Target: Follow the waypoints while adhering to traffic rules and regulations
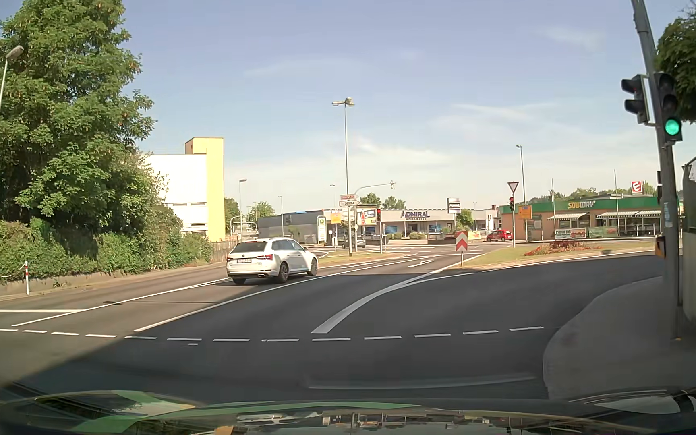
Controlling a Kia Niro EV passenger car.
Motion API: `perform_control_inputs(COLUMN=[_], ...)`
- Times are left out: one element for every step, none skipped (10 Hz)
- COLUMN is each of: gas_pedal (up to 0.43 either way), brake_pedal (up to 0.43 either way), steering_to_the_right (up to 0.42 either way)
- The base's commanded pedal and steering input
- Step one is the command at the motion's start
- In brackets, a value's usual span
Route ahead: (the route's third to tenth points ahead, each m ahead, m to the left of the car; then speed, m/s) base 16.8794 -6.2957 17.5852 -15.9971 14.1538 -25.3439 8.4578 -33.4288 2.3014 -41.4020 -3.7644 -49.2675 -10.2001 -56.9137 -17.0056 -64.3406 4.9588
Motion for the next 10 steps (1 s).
perform_control_inputs(gas_pedal=[0.000, 0.000, 0.000, 0.000, 0.000, 0.000, 0.000, 0.000, 0.000, 0.000], brake_pedal=[0.122, 0.122, 0.128, 0.140, 0.152, 0.152, 0.152, 0.140, 0.134, 0.122], steering_to_the_right=[0.045, 0.061, 0.079, 0.088, 0.095, 0.103, 0.111, 0.115, 0.112, 0.112])
